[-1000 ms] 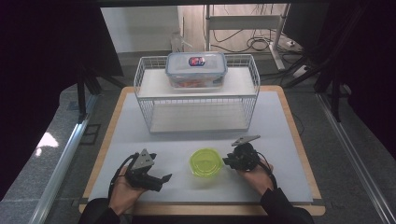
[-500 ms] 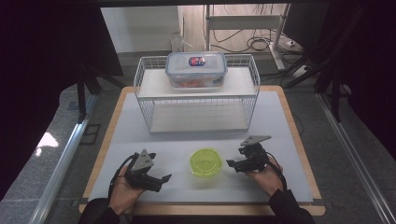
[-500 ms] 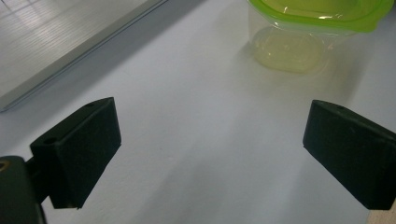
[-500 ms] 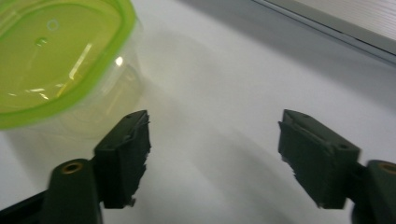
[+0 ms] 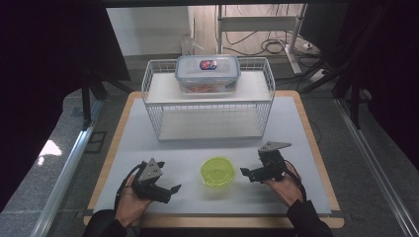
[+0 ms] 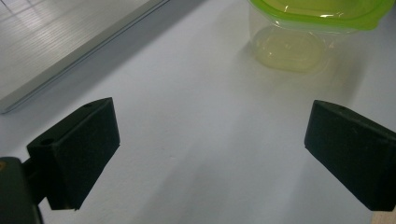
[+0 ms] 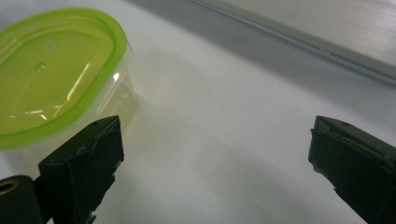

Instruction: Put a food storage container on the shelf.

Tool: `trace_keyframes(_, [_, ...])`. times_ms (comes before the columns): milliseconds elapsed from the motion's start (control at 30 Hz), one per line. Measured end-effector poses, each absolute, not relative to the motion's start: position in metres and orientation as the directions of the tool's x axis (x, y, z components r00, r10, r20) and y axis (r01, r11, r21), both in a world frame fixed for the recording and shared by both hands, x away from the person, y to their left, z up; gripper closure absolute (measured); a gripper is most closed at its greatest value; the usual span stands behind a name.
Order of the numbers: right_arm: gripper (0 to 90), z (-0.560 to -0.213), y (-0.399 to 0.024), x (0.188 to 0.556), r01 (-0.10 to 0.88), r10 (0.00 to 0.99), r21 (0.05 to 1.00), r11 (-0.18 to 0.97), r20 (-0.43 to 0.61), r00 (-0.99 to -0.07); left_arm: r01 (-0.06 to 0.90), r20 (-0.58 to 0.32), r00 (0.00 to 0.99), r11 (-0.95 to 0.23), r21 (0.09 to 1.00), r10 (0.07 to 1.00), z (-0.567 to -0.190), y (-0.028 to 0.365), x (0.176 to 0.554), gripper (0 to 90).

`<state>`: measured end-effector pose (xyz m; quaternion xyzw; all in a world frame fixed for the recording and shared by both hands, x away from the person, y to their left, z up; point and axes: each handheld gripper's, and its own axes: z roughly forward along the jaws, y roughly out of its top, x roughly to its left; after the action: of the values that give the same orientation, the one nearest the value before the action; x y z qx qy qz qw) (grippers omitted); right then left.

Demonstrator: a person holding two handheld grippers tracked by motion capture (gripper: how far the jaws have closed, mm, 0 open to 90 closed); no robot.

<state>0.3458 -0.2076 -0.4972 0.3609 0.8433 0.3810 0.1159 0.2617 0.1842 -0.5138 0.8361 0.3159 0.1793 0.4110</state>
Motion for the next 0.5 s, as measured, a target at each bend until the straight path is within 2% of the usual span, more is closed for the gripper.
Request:
trace_keyframes(167, [1.9, -0.488, -0.206, 0.343, 0.518, 0.701, 0.733, 0.441, 0.080, -0.709, 0.382, 0.043, 0.736, -0.468, 0.797, 0.675, -0.514, 0.184, 0.262, 3.4])
trace_keyframes(300, [1.6, -0.482, -0.205, 0.345, 0.565, 0.696, 0.725, 0.394, 0.165, -0.698, 0.382, 0.046, 0.737, -0.471, 0.795, 0.674, -0.515, 0.183, 0.262, 3.4])
trace_keyframes(500, [12.6, -0.474, -0.197, 0.343, 0.592, 0.663, 0.712, 0.378, 0.237, -0.710, 0.382, 0.048, 0.739, -0.476, 0.792, 0.672, -0.515, 0.183, 0.262, 3.4])
